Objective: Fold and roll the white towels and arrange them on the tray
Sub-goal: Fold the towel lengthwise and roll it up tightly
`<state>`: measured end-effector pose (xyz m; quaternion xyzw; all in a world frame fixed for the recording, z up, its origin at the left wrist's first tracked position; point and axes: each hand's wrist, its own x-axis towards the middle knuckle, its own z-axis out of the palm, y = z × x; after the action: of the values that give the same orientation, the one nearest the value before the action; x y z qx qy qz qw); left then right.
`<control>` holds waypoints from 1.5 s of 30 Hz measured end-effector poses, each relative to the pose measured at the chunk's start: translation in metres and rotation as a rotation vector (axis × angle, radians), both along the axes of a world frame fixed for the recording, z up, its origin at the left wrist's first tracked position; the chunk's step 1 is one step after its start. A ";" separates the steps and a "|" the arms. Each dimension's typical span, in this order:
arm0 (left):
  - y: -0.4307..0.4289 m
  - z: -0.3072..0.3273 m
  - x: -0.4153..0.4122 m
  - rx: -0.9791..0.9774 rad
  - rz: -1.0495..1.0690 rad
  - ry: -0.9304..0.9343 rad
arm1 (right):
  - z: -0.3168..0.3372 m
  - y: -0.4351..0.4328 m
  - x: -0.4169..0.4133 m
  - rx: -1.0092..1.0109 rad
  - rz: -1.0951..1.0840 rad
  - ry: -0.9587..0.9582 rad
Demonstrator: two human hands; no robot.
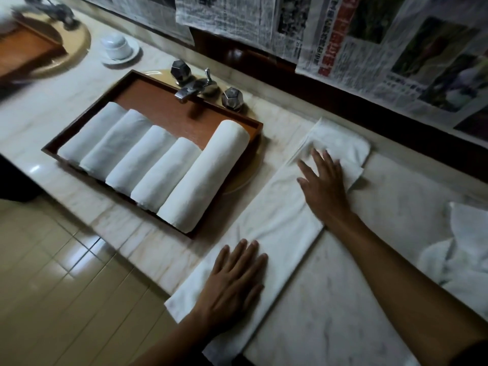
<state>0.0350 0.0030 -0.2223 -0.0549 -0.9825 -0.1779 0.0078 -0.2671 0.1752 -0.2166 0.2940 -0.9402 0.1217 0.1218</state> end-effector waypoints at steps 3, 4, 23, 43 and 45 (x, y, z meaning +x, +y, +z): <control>-0.005 0.003 -0.001 -0.002 -0.002 -0.039 | -0.001 -0.015 0.055 -0.171 0.183 -0.006; -0.005 0.004 -0.001 0.003 -0.007 -0.043 | -0.007 -0.018 0.082 -0.131 0.280 -0.049; -0.006 0.010 -0.004 -0.027 -0.011 -0.075 | -0.006 -0.025 0.083 0.046 0.062 -0.229; -0.004 0.014 0.001 -0.036 -0.198 -0.107 | -0.006 0.005 0.045 0.215 0.103 -0.247; -0.003 0.013 0.000 -0.038 -0.195 -0.104 | -0.002 0.006 0.009 0.203 0.002 -0.283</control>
<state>0.0349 -0.0002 -0.2091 -0.1411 -0.9747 -0.1619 -0.0616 -0.2585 0.1812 -0.2184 0.2858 -0.9551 0.0664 -0.0423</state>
